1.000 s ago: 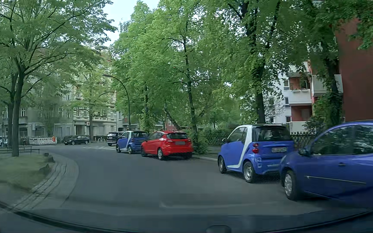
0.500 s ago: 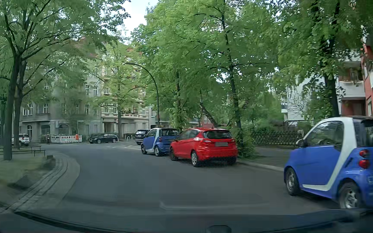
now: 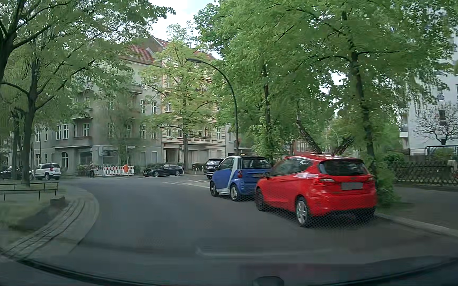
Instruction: Follow the waypoints while adhering to traffic rules and regulations
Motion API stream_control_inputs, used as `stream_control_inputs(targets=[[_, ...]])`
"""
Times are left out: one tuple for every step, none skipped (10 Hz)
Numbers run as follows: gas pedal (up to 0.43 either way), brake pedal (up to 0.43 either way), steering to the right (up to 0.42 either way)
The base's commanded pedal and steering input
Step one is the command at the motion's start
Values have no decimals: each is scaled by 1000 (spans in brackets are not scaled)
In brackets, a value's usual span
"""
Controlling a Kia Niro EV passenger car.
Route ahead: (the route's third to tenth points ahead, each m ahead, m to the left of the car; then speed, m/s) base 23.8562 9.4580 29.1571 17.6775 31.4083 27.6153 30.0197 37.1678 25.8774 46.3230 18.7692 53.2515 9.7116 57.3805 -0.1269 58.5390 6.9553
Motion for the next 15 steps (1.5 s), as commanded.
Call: stream_control_inputs(targets=[[138,18,-181],[110,18,-178],[0,18,-172],[0,18,-172],[0,18,-172],[0,79,-172],[0,152,-172],[0,165,-172],[0,177,-172],[0,189,-173],[0,195,-174],[0,201,-174],[0,207,-174],[0,213,-174],[0,207,-173]])
